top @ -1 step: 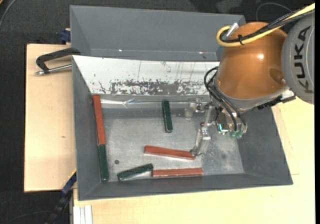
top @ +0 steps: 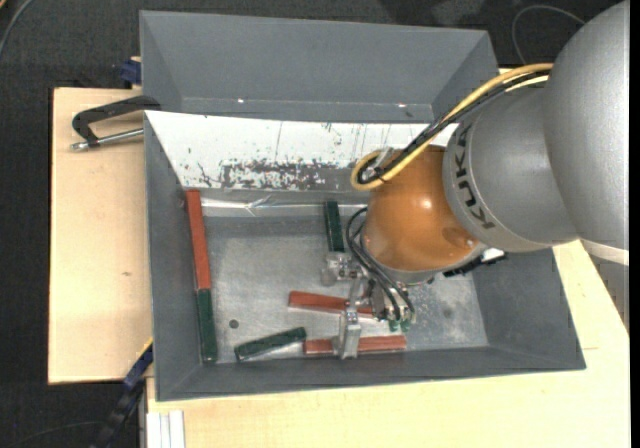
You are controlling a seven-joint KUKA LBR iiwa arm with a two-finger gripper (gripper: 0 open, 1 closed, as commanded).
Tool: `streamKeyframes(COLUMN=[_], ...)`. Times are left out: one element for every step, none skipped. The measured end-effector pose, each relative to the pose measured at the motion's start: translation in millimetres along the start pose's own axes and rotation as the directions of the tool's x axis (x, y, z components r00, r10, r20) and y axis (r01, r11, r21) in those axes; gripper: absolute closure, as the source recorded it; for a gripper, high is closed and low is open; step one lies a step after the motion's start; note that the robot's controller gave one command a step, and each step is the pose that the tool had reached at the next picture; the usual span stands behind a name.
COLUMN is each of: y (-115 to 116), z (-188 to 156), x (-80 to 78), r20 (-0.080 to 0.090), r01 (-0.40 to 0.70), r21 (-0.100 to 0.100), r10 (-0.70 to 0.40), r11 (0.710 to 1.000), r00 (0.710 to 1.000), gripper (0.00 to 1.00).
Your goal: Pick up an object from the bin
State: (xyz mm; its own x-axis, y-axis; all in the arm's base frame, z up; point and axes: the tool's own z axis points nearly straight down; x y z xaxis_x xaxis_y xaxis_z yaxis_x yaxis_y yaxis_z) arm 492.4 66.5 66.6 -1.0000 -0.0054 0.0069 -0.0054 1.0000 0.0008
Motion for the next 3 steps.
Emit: streamKeyframes(y=[19, 16, -7], z=[-35, -47, -3], x=[-3.1, -7.0, 1.6], r20=[0.015, 0.013, 0.004], r01=[0.052, -0.056, -0.211], r21=[-0.001, -0.002, -0.001], r10=[-0.051, 0.056, 0.211], r11=[0.999, 0.998, 0.978], r00=[0.999, 0.998, 0.977], gripper=[0.00, 0.00, 0.00])
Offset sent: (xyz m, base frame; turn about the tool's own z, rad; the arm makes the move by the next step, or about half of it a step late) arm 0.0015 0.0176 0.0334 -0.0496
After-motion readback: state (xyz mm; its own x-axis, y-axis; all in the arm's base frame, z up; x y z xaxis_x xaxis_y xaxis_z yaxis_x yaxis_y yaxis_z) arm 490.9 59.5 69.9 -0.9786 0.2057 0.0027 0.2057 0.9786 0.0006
